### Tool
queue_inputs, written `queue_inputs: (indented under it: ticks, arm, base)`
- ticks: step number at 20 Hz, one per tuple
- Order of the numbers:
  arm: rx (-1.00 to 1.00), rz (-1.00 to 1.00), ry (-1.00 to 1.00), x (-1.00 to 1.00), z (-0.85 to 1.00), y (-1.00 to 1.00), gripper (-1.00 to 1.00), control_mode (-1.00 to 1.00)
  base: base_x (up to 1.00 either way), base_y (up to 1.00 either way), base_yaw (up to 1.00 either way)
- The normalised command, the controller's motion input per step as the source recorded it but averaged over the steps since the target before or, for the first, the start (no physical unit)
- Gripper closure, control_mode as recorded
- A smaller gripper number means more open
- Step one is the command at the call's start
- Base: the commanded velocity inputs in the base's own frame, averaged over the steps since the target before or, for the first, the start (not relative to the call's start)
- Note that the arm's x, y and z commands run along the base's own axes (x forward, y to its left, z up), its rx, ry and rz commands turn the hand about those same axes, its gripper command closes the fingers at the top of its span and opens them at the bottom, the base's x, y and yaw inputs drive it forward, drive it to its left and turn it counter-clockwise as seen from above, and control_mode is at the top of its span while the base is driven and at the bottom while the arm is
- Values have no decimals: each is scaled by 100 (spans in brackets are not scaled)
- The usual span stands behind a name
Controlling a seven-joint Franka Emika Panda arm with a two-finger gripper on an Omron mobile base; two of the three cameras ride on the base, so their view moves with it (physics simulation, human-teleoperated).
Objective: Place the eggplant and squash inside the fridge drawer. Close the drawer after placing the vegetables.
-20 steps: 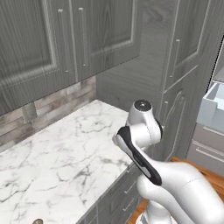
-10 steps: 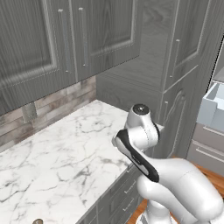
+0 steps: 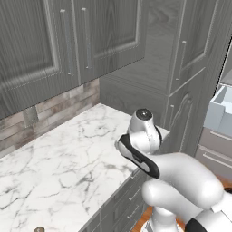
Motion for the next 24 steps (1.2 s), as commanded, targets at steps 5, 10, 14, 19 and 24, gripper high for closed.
queue_inputs:
  ticks: [5, 10, 14, 19, 24]
  arm:
    - [0, 0, 0, 35, -11, 0, -100, -100]
    - [0, 0, 0, 32, -19, 0, -100, -100]
    - [0, 0, 3, 22, -28, 0, -100, -100]
    - [0, 0, 5, 24, -33, 0, -100, -100]
    - [0, 0, 5, 21, -31, 0, -100, -100]
  base:
    - [0, 0, 0]
    - [0, 0, 0]
    - [0, 0, 0]
    - [0, 0, 0]
    - [0, 0, 0]
